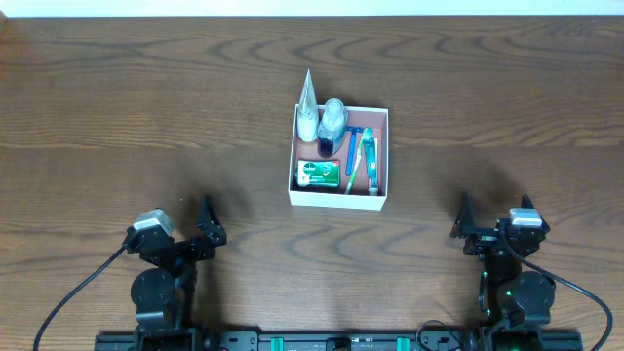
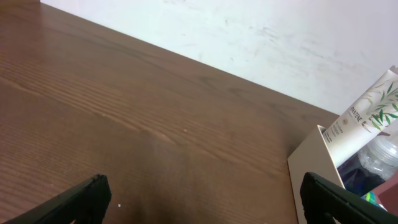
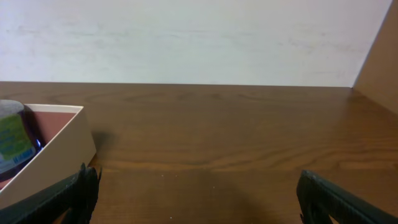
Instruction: Pack container
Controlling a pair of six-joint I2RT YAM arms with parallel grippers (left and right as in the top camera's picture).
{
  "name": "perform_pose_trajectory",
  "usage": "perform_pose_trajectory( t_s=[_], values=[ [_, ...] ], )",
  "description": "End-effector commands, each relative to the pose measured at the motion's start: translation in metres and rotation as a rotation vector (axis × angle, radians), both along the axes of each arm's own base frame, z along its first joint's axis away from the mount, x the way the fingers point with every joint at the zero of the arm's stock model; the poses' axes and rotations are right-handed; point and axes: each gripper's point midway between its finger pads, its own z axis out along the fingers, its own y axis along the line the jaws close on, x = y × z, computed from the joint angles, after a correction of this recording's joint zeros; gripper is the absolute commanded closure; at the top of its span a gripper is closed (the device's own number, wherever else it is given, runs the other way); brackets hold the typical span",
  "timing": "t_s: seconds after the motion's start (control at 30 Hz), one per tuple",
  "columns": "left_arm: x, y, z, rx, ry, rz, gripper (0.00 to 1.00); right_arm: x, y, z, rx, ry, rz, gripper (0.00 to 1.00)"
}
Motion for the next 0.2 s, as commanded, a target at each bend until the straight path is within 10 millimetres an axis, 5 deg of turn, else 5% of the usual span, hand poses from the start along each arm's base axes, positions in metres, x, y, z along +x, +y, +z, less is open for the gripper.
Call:
perform_pose_trajectory(
  t_s=[0.0, 0.17],
  values=[
    [0.0003, -0.0007, -0.0137, 0.019, 0.030, -0.011, 0.02, -0.0001, 0.0024, -0.0012, -0.018, 0.002, 0.010, 0.01],
    [0.0003, -0.0007, -0.0137, 0.019, 0.030, -0.011, 0.02, -0.0001, 0.0024, -0.0012, -0.018, 0.002, 0.010, 0.01]
  ],
)
